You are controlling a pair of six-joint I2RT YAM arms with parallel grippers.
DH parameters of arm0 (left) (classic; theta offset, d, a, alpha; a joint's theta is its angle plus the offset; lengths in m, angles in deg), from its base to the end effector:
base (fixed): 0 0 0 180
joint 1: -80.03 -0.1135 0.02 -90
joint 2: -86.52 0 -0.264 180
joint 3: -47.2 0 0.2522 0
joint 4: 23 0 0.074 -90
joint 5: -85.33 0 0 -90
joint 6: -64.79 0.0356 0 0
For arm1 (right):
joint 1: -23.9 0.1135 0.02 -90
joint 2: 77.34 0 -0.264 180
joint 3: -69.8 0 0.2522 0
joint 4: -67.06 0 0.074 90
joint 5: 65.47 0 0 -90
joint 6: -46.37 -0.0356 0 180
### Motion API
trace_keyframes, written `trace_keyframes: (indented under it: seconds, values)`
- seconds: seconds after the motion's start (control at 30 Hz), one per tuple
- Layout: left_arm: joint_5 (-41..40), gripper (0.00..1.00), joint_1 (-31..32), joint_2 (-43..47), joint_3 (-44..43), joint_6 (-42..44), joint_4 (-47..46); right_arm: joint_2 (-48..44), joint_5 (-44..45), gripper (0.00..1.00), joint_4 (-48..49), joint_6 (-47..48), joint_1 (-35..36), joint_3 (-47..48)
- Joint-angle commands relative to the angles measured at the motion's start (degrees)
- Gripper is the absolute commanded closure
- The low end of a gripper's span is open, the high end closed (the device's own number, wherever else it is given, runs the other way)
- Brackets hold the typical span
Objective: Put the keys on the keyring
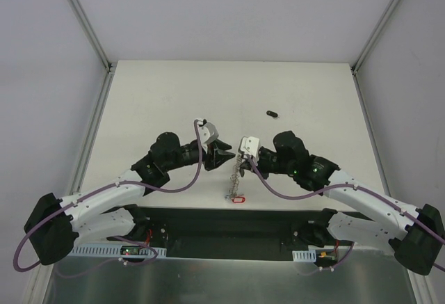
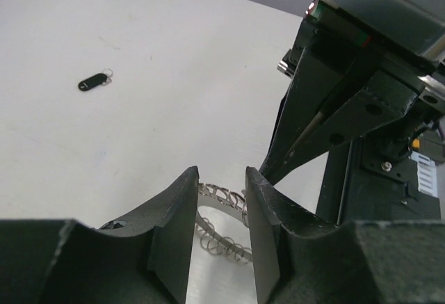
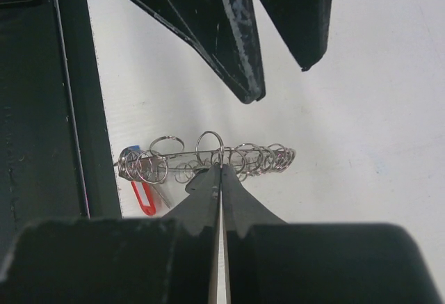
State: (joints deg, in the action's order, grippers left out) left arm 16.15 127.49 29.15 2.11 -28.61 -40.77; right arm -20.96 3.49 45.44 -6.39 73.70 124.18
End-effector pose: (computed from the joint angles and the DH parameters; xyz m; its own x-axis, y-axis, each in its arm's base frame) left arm 0.1468 -0.1787 0.2925 0.0095 -0.0924 -0.9957 0.9301 0.3664 -0.0251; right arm 0.1349 0.1794 0.2816 0.3540 -0.4562 -0.8165 -0.8931 0.0944 -0.4399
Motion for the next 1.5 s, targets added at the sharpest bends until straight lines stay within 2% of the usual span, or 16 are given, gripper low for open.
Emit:
trace_keyframes:
  seconds: [0.0, 0.1, 0.3, 0.67, 1.1, 1.2, 1.33, 1.47]
  values:
    - [11.8, 0.67, -3.2, -1.2, -3.7, 1.6, 10.3, 0.0, -1.3, 0.99, 0.0, 1.8, 0.6, 3.1]
    - [19.7, 0.68, -5.0, -5.0, -5.7, 0.9, 11.9, 0.0, -1.3, 0.99, -0.3, 1.9, 0.9, 3.2]
    - [26.5, 0.71, -6.2, -12.1, -9.9, -2.6, 13.9, 0.3, -1.2, 0.99, -0.5, 2.1, 1.4, 3.3]
    - [30.9, 0.76, -6.3, -17.0, -12.7, -3.7, 16.1, 0.1, -0.6, 0.99, -0.7, 2.2, 1.9, 3.3]
    - [33.1, 0.78, -6.9, -17.6, -12.7, -3.7, 18.4, 0.0, -0.6, 0.99, -0.9, 2.4, 2.0, 3.4]
    - [33.7, 0.83, -6.9, -18.0, -12.9, -3.6, 18.4, 0.2, -0.7, 0.99, -1.0, 2.4, 2.1, 3.5]
    - [33.8, 0.99, -6.9, -18.1, -13.1, -3.6, 18.4, 0.2, -0.6, 0.99, -1.1, 2.5, 2.2, 3.5]
    - [33.0, 1.00, -7.2, -16.8, -12.4, -3.5, 18.4, 0.0, -0.1, 0.99, -1.3, 2.5, 2.2, 3.6]
